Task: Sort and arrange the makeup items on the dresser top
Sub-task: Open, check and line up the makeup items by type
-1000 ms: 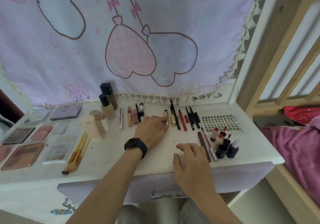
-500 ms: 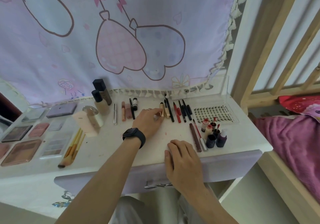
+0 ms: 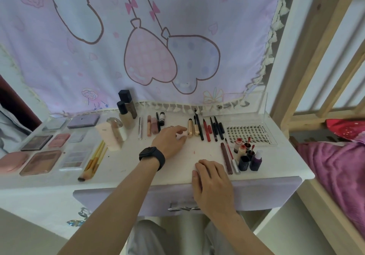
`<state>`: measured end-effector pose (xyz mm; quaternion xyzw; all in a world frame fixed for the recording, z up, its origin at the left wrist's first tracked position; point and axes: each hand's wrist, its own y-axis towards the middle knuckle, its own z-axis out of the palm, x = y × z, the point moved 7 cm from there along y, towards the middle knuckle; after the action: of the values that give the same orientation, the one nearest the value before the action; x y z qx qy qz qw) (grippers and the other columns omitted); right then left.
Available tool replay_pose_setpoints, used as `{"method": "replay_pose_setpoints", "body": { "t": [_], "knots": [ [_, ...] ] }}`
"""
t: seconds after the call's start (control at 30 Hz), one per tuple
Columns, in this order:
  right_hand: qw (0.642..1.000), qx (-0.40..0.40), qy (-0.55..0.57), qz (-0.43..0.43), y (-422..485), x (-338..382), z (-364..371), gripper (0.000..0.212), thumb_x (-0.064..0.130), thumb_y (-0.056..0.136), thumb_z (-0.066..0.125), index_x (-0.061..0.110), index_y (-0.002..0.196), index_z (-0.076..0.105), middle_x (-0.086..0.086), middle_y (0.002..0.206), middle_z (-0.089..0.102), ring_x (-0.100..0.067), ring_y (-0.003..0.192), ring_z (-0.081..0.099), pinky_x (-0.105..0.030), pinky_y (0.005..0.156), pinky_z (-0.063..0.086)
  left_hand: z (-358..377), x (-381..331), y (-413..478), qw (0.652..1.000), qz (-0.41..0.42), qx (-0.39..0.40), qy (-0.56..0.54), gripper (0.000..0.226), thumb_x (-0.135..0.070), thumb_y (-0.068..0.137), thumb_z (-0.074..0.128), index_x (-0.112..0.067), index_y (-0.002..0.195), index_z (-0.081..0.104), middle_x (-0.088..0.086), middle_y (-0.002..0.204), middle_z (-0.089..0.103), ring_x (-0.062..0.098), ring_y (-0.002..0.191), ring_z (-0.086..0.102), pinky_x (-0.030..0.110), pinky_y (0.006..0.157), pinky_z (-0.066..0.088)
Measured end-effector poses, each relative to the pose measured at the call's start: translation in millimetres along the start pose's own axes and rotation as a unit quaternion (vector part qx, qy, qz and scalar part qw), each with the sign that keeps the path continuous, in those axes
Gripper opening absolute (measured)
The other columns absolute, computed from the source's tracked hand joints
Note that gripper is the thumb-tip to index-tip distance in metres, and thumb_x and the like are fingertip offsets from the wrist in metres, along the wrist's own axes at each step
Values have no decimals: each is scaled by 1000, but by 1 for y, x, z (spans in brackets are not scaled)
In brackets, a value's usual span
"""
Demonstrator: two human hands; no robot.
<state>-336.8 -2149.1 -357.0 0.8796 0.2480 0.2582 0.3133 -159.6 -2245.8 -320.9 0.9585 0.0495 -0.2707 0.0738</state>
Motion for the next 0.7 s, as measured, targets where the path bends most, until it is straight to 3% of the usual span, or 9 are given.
{"method": "replay_pose_setpoints", "body": {
  "t": [0.07,0.17,0.4,0.6,0.7],
  "knots": [
    [1000,4,-3,-7,0,0,-1,23,23,96,62,7,108,73,-6,110,71,-24,103,63,-34,90,55,-9,8,-9,1000,-3,-17,3,35,-33,97,57,-32,132,58,-9,122,63,10,109,55,32,91,50],
    [999,23,-13,-22,-2,-1,0,27,27,97,59,10,111,74,-5,116,72,-24,113,63,-35,98,54,-25,25,-20,998,-29,-52,23,34,-32,97,57,-33,131,58,-7,129,60,14,135,42,38,96,50],
    [999,26,-26,-36,-5,2,6,38,34,98,52,12,121,74,-5,127,70,-23,123,64,-43,106,50,-49,48,-18,984,-64,-79,147,36,-33,95,50,-26,130,56,1,133,57,26,120,49,41,93,48],
    [999,22,-21,-41,-7,0,8,38,34,99,51,13,123,73,-4,129,69,-21,125,62,-39,108,47,-35,49,16,971,-45,-32,233,56,-45,99,41,-29,151,32,1,157,35,26,144,27,44,115,27],
    [999,18,-21,-42,-7,-1,8,38,34,100,51,13,122,73,-3,129,69,-21,125,62,-41,107,50,-22,50,29,959,-42,-7,279,58,-49,100,34,-28,154,27,-1,159,32,24,148,20,49,120,16]
  ]
}}
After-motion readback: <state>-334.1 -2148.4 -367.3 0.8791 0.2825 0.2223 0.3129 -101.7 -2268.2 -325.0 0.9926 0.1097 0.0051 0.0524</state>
